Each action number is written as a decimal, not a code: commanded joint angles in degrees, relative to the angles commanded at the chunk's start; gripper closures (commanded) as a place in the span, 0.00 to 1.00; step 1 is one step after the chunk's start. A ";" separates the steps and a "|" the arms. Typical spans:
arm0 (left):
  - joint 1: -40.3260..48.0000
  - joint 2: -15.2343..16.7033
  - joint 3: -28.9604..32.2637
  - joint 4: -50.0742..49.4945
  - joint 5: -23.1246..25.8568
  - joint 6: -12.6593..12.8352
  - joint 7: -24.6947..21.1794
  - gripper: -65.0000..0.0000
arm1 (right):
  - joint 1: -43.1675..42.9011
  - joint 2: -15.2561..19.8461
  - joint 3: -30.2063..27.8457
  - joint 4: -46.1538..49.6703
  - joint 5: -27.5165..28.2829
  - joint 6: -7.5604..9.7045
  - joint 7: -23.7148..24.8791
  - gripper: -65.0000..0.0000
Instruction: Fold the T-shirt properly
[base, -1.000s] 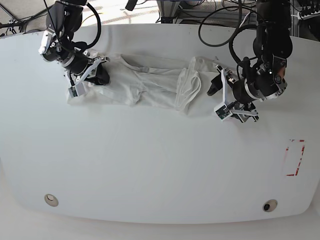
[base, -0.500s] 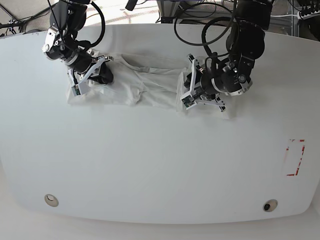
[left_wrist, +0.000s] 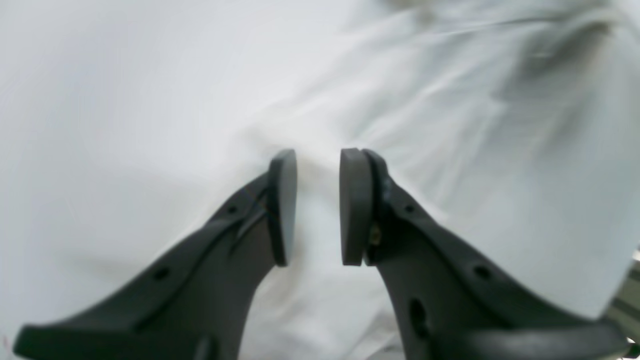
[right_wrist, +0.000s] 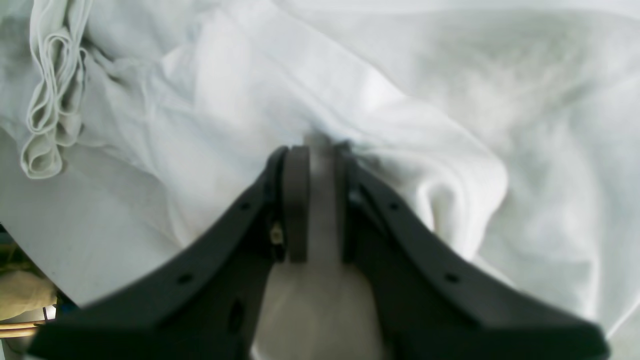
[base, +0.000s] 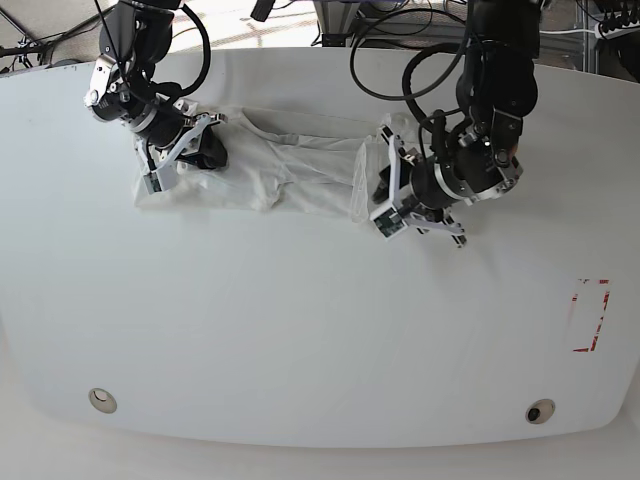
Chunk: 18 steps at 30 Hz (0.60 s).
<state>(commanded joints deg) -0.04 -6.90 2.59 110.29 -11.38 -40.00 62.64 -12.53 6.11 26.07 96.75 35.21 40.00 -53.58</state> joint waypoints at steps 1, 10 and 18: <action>0.00 0.00 -1.85 -0.62 0.00 0.00 0.00 0.81 | 0.00 0.00 0.00 0.00 0.00 0.00 0.00 0.85; -0.18 -2.02 -9.05 -8.88 0.00 0.00 -1.85 0.81 | 1.32 -0.35 0.00 2.02 0.09 0.00 -2.55 0.74; 0.18 -2.11 -9.05 -18.55 2.81 0.00 -7.38 0.81 | 2.73 -0.18 0.88 7.03 7.03 0.00 -6.15 0.35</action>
<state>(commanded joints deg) 0.13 -9.01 -6.46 91.74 -8.57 -40.00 55.25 -9.80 5.93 26.95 103.78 42.24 40.00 -59.74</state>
